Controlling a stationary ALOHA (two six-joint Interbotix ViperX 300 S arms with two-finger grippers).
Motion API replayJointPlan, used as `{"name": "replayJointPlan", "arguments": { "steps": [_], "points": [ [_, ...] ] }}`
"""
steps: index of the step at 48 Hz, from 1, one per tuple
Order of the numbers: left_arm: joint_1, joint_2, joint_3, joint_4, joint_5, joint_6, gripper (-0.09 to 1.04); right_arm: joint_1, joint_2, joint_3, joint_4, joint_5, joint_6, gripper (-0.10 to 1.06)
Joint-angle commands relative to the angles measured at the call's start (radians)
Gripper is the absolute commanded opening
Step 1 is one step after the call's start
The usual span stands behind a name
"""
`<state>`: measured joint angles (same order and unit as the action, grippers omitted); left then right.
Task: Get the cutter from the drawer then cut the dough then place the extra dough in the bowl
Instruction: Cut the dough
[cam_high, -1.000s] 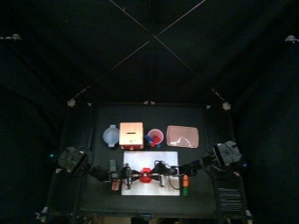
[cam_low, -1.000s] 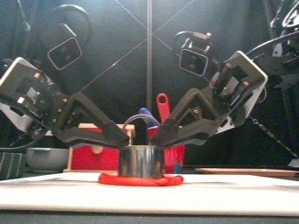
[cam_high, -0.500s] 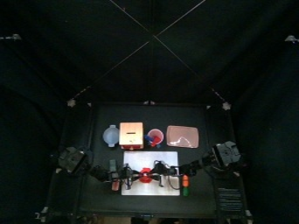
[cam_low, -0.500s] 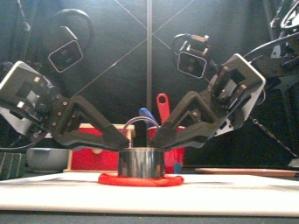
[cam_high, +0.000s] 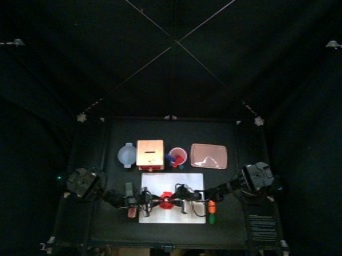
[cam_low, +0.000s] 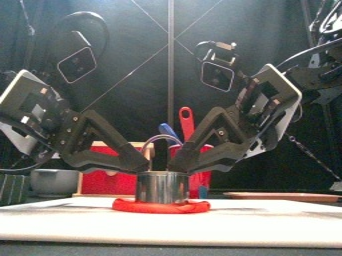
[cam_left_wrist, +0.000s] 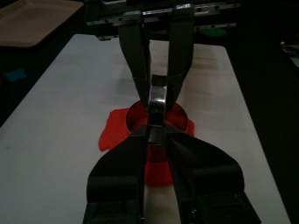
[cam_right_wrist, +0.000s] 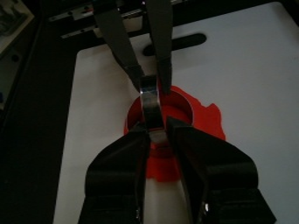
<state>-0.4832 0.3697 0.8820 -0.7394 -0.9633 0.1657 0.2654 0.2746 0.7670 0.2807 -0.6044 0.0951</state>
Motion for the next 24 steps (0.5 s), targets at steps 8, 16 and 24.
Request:
{"name": "replayJointPlan", "arguments": {
  "steps": [8,16,24],
  "points": [
    [0.002,0.018,0.008,-0.038,0.063,-0.005,0.57,0.002,-0.003,0.003,0.006,0.014,0.003,0.64],
    [0.003,0.017,0.012,-0.041,0.063,-0.005,0.57,0.002,-0.002,0.002,0.005,0.023,0.003,0.64],
    [0.003,0.023,0.012,-0.041,0.063,-0.005,0.57,0.002,-0.002,0.002,0.005,0.032,0.006,0.64]
  ]
}}
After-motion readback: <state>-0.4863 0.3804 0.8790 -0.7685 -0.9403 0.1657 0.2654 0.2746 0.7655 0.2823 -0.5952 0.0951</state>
